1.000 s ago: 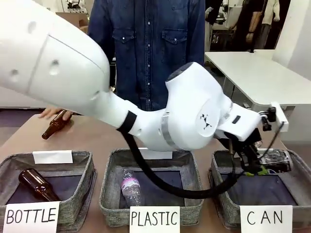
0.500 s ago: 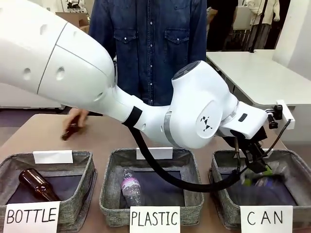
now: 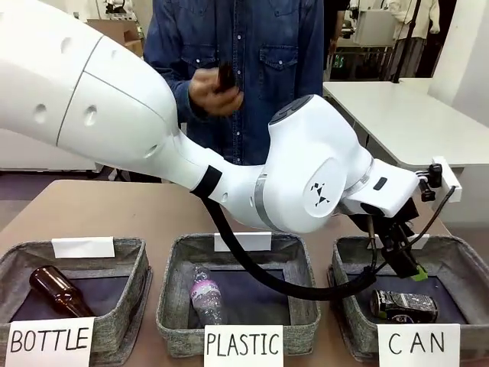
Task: Sort the can waste into the basket.
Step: Pick up the can waste from the table and place it in the right Fabric basket.
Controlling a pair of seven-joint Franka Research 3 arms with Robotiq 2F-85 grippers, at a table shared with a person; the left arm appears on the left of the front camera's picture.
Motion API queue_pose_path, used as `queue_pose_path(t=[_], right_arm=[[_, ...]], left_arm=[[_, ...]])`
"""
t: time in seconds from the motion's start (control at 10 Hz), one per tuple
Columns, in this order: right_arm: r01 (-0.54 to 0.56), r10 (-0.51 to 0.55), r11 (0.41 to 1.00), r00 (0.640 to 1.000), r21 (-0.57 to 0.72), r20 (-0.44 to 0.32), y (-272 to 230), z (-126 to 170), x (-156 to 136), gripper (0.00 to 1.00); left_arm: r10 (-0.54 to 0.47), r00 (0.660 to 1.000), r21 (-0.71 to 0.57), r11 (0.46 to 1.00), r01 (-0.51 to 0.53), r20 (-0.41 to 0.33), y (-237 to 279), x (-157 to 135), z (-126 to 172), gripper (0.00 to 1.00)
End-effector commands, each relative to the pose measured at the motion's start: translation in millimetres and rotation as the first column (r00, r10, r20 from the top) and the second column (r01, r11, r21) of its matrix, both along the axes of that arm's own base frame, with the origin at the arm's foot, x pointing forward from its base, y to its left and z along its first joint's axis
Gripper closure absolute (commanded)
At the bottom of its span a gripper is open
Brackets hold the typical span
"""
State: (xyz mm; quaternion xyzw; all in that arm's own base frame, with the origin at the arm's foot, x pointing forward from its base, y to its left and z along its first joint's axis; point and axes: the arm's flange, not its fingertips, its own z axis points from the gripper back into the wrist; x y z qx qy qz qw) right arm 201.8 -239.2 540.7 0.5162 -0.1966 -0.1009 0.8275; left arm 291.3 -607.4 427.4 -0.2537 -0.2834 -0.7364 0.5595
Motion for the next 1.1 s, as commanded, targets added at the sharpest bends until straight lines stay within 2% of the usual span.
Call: queue_pose_path(t=[0.0,0.2,0.3,0.5,0.6,0.7,0.9,1.0], right_arm=[[0.004,-0.004,1.000,1.000,0.020,0.010,3,0,0,0.00],[0.004,-0.004,1.000,1.000,0.020,0.010,3,0,0,0.00],[0.004,-0.004,1.000,1.000,0.020,0.010,3,0,0,0.00],[0.004,-0.004,1.000,1.000,0.020,0.010,3,0,0,0.00],[0.004,-0.004,1.000,1.000,0.020,0.010,3,0,0,0.00],[0.004,-0.004,1.000,1.000,0.020,0.010,3,0,0,0.00],[0.004,-0.004,1.000,1.000,0.020,0.010,3,0,0,0.00],[0.004,-0.004,1.000,1.000,0.020,0.010,3,0,0,0.00]], left_arm=[[0.027,0.999,0.042,0.999,-0.026,-0.028,19,-18,20,0.00],[0.103,0.991,0.136,0.986,-0.091,-0.083,73,-41,64,0.00],[0.152,0.985,0.167,0.976,-0.137,-0.080,110,-50,81,0.00],[0.260,0.964,0.132,0.959,-0.251,-0.054,197,-64,116,0.00],[0.359,0.932,0.132,0.927,-0.351,-0.043,244,-62,131,0.00],[0.409,0.910,0.117,0.909,-0.399,-0.071,286,-61,140,0.00],[0.537,0.838,0.077,0.843,-0.532,-0.098,365,-61,158,0.00],[0.589,0.792,-0.003,0.802,-0.597,-0.160,422,-57,175,0.00]])
